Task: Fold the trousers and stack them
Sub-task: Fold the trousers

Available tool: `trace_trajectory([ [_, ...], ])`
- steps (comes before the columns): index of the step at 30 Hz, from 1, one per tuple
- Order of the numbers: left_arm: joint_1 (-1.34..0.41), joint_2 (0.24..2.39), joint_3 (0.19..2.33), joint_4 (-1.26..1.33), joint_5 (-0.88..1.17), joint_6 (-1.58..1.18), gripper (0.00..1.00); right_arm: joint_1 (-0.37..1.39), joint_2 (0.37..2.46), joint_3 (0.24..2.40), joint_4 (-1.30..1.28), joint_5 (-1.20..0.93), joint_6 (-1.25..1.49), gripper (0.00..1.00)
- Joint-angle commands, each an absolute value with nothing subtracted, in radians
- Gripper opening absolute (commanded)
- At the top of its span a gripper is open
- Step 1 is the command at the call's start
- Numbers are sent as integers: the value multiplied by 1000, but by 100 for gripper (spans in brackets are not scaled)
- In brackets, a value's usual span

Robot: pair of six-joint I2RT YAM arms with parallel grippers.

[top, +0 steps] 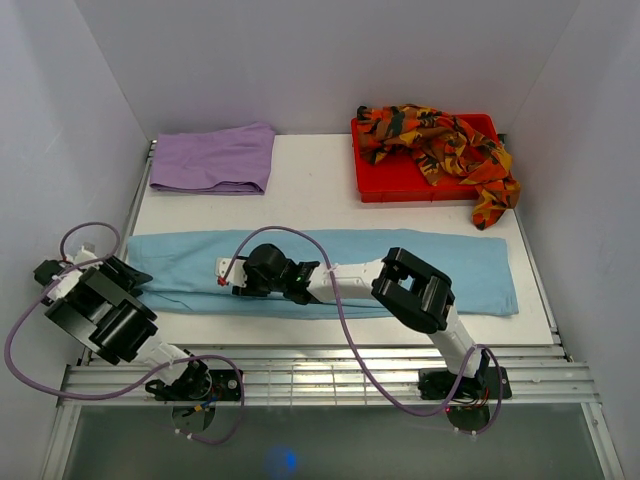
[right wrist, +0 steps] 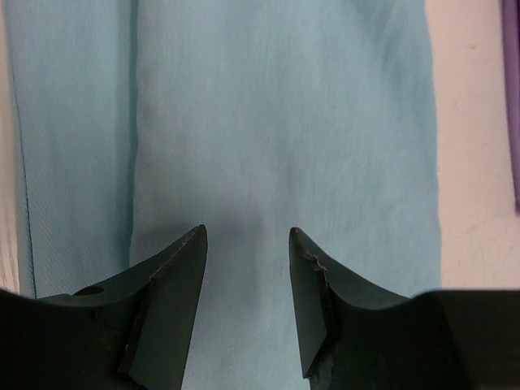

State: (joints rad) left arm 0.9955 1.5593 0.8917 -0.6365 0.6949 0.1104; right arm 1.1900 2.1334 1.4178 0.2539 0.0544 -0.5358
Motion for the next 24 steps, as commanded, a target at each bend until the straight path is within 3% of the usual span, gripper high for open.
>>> trace_trajectory([
  [1,976,1575,874,-559,669,43,62,1195,2083,1391,241,28,-546,52],
  [24,966,1660,923,-537,614,-21,39,1146,2008,1299,135,-124,-568,52],
])
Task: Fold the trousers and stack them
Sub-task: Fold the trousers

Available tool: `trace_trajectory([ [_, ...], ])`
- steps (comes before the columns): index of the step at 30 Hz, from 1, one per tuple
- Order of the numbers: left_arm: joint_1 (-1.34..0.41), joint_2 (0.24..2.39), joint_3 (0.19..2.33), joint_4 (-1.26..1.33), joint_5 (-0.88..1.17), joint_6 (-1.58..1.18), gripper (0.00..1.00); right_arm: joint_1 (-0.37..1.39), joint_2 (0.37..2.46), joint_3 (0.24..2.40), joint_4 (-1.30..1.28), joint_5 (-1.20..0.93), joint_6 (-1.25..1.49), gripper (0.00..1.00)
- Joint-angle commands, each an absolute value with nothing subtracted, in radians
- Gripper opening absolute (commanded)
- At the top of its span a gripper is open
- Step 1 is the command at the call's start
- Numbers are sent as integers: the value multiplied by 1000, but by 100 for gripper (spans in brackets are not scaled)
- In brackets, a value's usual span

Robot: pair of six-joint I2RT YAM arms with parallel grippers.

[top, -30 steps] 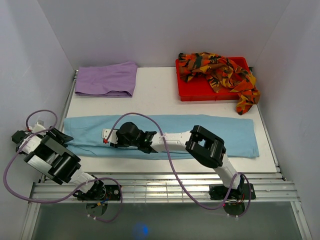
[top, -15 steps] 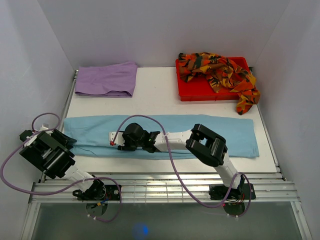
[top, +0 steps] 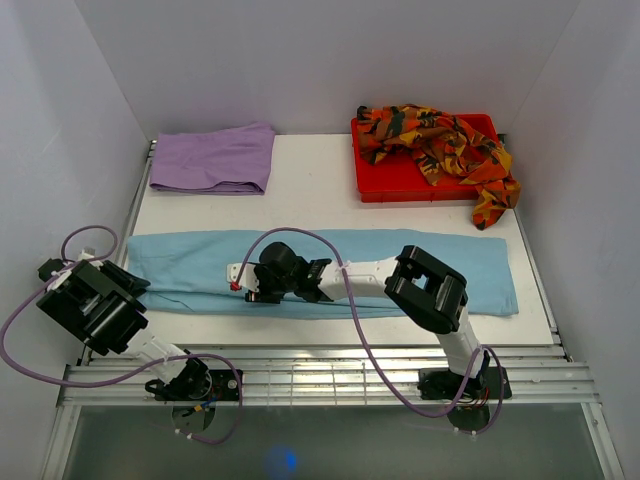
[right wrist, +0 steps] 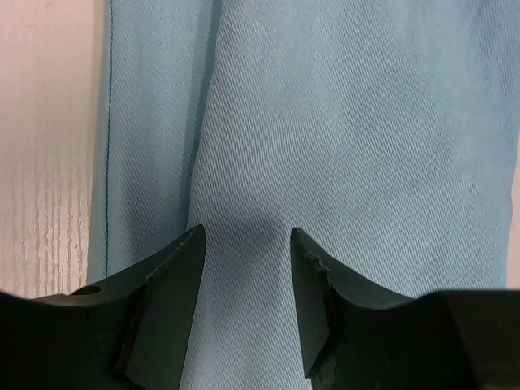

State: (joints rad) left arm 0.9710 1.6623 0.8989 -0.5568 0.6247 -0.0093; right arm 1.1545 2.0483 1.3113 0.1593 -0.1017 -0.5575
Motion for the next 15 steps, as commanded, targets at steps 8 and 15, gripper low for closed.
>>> trace_trajectory([
  [8,965,1667,933,-534,604,-31,30,1121,1968,1229,126,-133,-617,51],
  [15,966,1680,942,-534,603,-41,23,1101,1919,1172,118,-140,-635,51],
])
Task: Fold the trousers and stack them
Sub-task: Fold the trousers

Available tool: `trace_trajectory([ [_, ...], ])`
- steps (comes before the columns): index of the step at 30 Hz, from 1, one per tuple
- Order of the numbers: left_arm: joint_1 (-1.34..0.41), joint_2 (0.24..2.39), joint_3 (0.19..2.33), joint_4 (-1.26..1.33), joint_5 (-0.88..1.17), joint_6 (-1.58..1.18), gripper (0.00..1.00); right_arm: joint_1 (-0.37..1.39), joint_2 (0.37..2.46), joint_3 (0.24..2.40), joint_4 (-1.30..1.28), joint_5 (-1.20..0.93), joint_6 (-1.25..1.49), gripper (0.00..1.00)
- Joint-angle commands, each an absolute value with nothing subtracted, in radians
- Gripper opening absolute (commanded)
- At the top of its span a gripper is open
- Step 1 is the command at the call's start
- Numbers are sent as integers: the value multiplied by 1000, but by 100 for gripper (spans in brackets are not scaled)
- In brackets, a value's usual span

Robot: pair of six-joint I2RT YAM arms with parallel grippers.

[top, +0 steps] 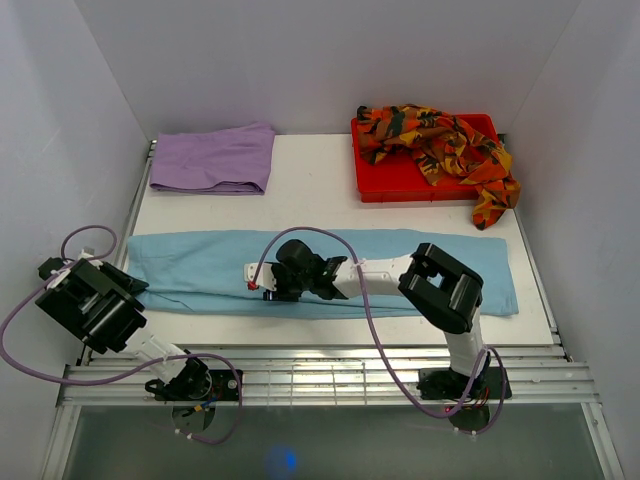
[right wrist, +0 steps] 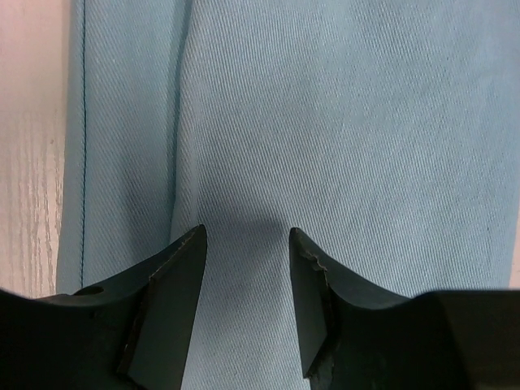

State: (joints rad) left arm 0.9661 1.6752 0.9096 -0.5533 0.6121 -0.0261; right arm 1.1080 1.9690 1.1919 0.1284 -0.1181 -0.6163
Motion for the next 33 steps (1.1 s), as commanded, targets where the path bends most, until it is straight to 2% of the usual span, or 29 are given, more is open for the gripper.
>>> trace_trajectory([
  [1,966,1681,943,-535,600,-43,22,1098,1908,1169,114,-144,-635,51],
  [10,963,1686,946,-535,600,-51,7,1078,1847,1138,69,-233,-644,52],
  [17,962,1687,953,-545,600,-48,4,1078,1859,1172,9,-288,-640,49],
  [26,962,1686,953,-551,604,-46,0,1063,1934,1203,6,-193,-640,41],
  [33,962,1678,972,-566,600,-37,0,1052,1934,1216,5,-163,-632,28],
])
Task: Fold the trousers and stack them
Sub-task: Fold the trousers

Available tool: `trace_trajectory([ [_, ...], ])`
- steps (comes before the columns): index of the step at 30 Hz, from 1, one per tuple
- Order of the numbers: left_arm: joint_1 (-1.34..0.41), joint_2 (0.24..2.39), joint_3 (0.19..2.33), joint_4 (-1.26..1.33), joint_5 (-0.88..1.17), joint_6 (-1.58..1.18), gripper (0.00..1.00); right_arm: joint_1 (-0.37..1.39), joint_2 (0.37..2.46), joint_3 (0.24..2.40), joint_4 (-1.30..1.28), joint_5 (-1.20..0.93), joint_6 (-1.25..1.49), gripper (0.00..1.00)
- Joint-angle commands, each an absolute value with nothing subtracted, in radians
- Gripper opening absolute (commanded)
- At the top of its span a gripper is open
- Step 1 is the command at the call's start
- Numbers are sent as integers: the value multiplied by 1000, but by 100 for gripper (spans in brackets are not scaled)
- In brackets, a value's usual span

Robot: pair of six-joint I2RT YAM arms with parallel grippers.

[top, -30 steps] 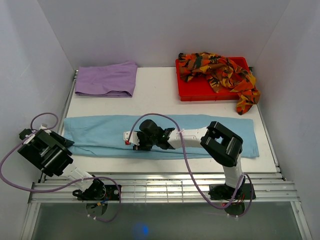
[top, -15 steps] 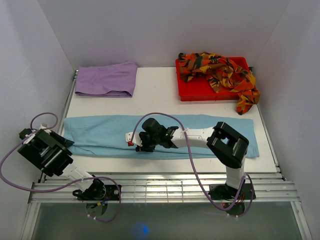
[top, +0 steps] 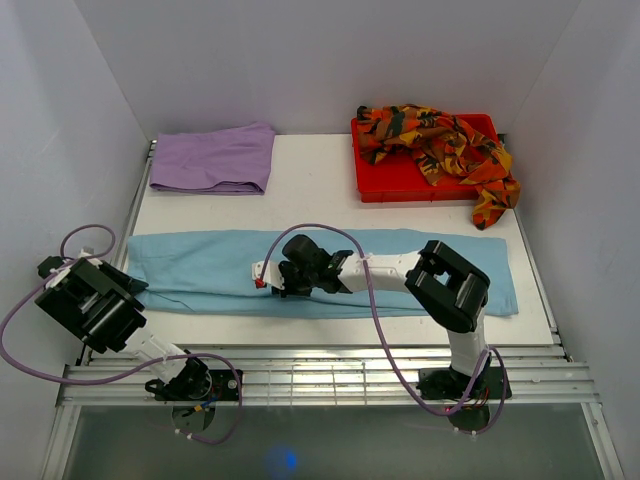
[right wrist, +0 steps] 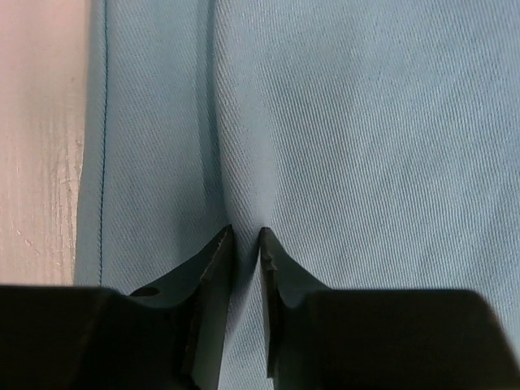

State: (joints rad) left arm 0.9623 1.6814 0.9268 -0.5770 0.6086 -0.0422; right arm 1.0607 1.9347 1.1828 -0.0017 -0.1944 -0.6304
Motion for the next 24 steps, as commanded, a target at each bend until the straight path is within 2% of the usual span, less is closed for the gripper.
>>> trace_trajectory([
  [1,962,1678,979,-569,600,-37,0,1052,1928,1216,6,-163,-638,23],
  [3,962,1675,994,-569,601,-40,0,1052,1910,1212,5,-167,-640,19],
  [6,962,1675,1015,-581,611,-43,0,1051,1884,1204,5,-173,-644,8],
  [24,962,1625,1199,-704,722,-3,0,1014,1732,1229,2,-127,-632,8],
])
